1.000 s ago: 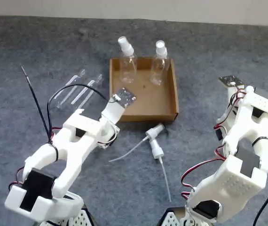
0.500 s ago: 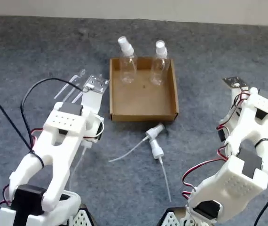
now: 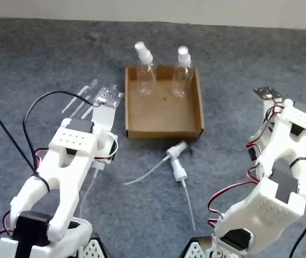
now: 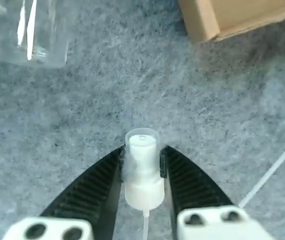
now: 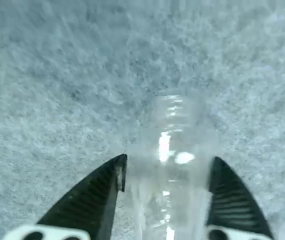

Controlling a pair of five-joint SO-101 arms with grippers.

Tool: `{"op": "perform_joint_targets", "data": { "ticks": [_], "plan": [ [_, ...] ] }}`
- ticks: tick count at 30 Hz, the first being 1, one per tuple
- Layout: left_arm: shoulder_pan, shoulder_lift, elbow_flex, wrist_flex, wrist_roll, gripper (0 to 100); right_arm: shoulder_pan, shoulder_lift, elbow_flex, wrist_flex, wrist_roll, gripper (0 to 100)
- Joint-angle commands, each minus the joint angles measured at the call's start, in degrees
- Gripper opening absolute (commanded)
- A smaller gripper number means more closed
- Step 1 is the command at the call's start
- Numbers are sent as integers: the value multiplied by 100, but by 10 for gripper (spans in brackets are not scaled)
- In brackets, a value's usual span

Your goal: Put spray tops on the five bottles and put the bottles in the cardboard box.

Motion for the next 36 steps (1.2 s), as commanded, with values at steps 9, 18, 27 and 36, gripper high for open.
{"op": "perform_joint_targets", "data": {
  "ticks": [9, 18, 27, 36],
  "plan": [
    [-57, -189, 13, -62, 44, 3, -66, 769, -75, -57, 26, 177],
    [-57, -224, 13, -70, 44, 3, -84, 532, -84, -4, 18, 46],
    [-189, -242, -374, -35, 70, 3, -831, -1763, 207, 40, -844, 5],
    [-690, -567, -1420, 404, 88, 3, -2835, -4831, 1798, -40, -1609, 5]
  ]
}}
